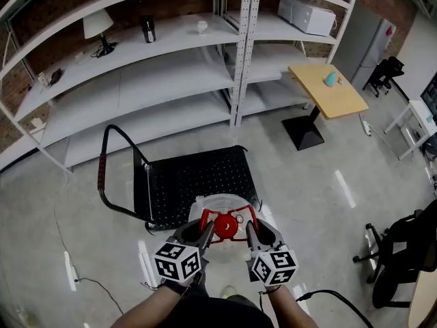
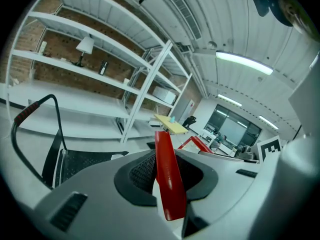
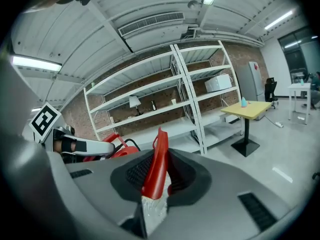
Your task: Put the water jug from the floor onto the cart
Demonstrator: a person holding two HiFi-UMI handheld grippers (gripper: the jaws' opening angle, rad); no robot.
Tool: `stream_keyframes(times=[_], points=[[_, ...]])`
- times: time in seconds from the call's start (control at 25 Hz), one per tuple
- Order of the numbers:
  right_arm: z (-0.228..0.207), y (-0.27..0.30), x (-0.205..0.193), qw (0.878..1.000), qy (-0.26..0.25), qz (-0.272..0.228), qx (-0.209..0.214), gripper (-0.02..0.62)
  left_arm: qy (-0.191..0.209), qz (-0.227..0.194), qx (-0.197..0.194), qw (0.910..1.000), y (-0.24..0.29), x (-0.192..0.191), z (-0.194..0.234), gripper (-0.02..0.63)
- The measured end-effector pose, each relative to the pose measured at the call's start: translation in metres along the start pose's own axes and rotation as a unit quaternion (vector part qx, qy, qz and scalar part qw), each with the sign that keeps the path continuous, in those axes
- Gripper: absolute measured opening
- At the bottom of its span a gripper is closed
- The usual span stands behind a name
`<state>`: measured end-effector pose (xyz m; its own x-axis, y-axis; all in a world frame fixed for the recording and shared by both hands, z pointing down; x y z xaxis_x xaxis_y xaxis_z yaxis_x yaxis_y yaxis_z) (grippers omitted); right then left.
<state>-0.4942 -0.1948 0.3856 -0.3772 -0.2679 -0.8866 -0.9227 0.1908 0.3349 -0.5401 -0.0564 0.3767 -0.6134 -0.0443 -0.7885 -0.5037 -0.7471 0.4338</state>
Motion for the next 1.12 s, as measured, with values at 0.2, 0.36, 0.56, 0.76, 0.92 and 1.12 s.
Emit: stream_keyframes(times=[0.2,0.36,0.56,0.76,0.92,1.12], points=[[-0.005,0.116,0.035,1.000,0.006,-0.009,-0.015,0.057,0.013,0.008,-0.015,0.9998,0.064,0.066,0.082,0.075],[-0.019,0.198,0.043,1.000,0.014,-0.003,-0.015,0.057,0.008,0.015,-0.002,0.9999,0.115,0.096,0.143,0.075],[-0.054,0.293,0.026,1.000,0.016,0.020,0.006,0.057,-0.006,0.017,0.028,0.9995,0.186,0.101,0.209,0.075],[-0.091,0.392,-0.026,0.999,0.002,0.043,0.033,0.057,-0.024,0.007,0.050,0.9985,0.260,0.071,0.284,0.075],[-0.116,0.458,-0.084,0.997,-0.003,0.060,0.044,0.057,-0.036,0.009,0.067,0.9971,0.313,0.028,0.344,0.075],[-0.140,0.509,-0.142,0.996,-0.006,0.071,0.047,0.057,-0.042,0.015,0.074,0.9963,0.358,-0.017,0.394,0.075]])
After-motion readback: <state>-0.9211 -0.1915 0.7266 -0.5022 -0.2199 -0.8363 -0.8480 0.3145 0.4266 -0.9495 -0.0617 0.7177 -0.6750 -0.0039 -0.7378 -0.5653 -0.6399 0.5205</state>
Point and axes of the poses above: the fingertips, and each gripper's own axes: y forward along the fingers, z to its left, x out of its top, the point moved 2 cm from there along -y, backward along the fingers, and after that the axes turned 3 degrees about x, right-handed, at the moved point
